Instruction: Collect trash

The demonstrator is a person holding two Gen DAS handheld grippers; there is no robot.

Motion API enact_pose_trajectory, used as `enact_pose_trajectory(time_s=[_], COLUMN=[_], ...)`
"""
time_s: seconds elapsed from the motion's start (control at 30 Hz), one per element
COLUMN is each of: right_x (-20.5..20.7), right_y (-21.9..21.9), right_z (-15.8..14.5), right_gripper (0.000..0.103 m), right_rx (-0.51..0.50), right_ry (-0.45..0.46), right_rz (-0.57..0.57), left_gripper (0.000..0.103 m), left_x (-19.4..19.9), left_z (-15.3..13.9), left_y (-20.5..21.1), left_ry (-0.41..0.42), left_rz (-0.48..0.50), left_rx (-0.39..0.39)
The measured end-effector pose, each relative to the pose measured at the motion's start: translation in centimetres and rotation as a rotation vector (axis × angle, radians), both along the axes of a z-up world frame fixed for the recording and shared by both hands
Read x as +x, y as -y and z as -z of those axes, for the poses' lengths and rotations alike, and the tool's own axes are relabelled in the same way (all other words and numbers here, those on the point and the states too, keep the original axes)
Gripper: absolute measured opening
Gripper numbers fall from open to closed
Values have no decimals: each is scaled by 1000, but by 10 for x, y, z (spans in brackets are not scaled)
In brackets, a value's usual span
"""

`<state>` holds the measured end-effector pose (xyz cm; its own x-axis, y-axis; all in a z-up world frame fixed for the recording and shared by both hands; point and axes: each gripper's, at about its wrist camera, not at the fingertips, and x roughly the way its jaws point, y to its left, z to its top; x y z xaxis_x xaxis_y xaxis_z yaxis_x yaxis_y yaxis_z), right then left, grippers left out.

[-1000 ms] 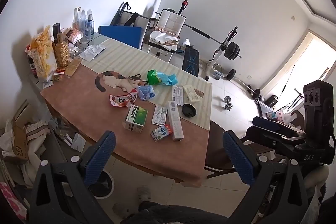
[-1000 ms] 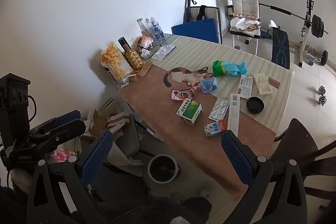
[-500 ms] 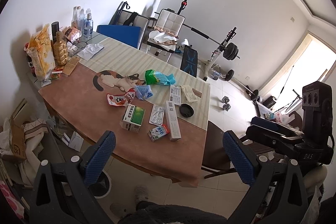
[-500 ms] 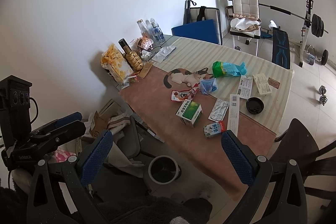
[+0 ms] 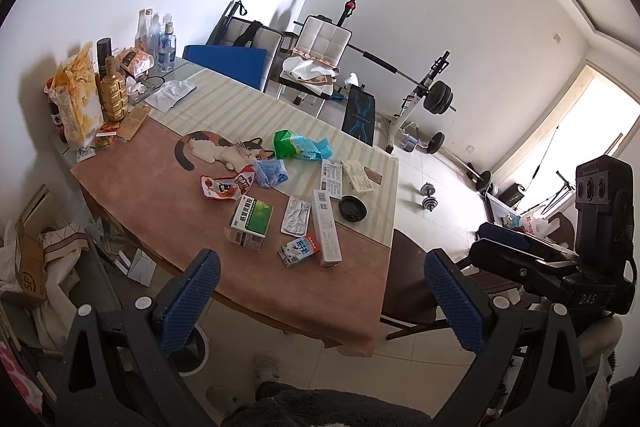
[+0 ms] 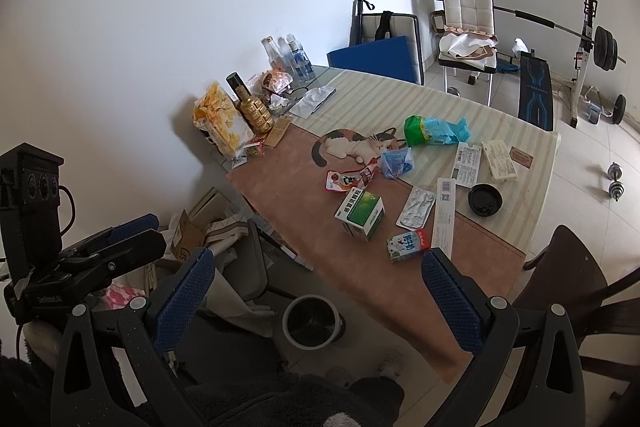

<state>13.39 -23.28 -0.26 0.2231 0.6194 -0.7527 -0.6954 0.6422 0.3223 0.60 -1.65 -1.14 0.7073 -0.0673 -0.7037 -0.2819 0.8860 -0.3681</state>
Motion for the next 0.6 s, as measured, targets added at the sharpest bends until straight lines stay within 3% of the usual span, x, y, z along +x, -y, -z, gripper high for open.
enact_pose_trajectory(time_s=[0.6], right_x=[2], right_y=[3], right_z=[-1], right_gripper=[103], right_rx=[-1], right_ry=[-2], right_rz=[0], left_gripper=[103], left_x=[1], left_z=[-5], left_y=[7], left_ry=[1], left_rz=[21], left_rx=[-16])
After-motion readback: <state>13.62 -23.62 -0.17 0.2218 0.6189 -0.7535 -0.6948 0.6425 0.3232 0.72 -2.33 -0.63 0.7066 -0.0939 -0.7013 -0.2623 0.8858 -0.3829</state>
